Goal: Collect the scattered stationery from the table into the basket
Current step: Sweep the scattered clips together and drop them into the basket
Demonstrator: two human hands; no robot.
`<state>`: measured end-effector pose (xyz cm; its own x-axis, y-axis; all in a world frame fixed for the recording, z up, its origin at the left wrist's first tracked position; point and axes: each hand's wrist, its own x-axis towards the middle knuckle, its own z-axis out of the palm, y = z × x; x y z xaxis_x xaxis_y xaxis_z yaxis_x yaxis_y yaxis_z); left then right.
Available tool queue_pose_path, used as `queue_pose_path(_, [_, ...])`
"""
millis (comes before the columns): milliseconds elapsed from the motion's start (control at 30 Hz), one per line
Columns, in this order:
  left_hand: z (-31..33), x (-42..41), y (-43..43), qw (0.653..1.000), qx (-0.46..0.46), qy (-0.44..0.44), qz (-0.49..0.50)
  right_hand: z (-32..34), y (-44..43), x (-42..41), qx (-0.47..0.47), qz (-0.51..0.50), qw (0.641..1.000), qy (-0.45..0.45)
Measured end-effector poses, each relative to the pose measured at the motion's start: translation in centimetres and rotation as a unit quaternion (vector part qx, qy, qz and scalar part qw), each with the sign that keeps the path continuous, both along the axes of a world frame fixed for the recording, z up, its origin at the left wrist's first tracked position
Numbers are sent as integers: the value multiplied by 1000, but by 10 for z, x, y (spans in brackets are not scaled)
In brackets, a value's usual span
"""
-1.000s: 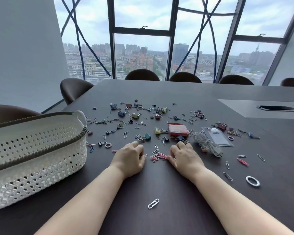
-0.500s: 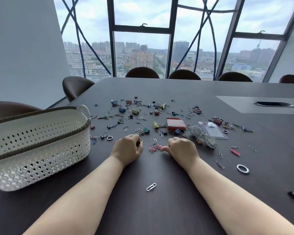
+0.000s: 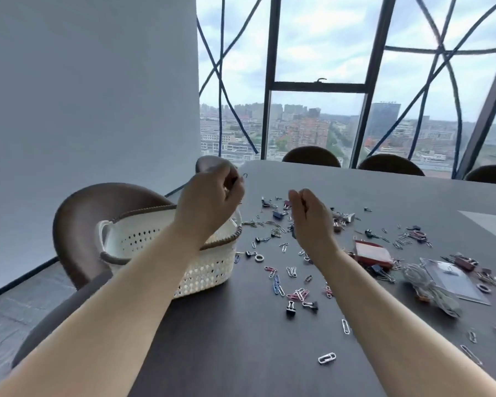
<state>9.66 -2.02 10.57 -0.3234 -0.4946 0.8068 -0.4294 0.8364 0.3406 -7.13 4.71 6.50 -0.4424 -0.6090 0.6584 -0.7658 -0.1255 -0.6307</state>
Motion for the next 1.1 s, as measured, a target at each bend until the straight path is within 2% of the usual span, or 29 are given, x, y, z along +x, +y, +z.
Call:
queue_pose_path(100, [5, 33, -33, 989, 85, -107, 56, 19, -34, 36, -41, 76, 996, -32])
queue_pose_path(167, [-8, 52, -52, 963, 192, -185, 30, 24, -55, 53, -34, 118, 992, -32])
queue_pose_path(233, [-22, 68, -65, 934, 280, -222, -9, 22, -72, 65, -14, 161, 986, -34])
queue_pose_path(300, [-28, 80, -71, 918, 317, -236, -22, 16, -89, 73, 6, 194, 980, -43])
queue_pose_path(367, [-27, 87, -72, 928, 289, -236, 10, 9, -101, 78, 27, 211, 976, -53])
queue_pose_path(433, [-23, 92, -68, 946, 211, -236, 70, 5, -109, 82, 61, 234, 969, -50])
queue_pose_path(533, [-24, 100, -64, 947, 124, -258, 145, 3, -110, 84, 147, 220, 964, 32])
queue_pose_path(600, [-27, 102, -64, 939, 150, -270, 151, 2, -108, 83, 158, 190, 966, 73])
queue_pose_path(700, [-32, 99, -61, 906, 226, -318, 161, 1, -97, 78, 136, 172, 973, 66])
queue_pose_path(800, [-37, 96, -61, 893, 192, -336, 229, -3, -79, 71, 113, 181, 976, 37])
queue_pose_path(933, [-39, 99, -59, 919, 180, -273, 221, -12, -52, 53, 93, 153, 983, 41])
queue_pose_path(1100, [-34, 68, -23, 971, 19, -180, 155, -27, -7, 15, 99, 89, 990, 50])
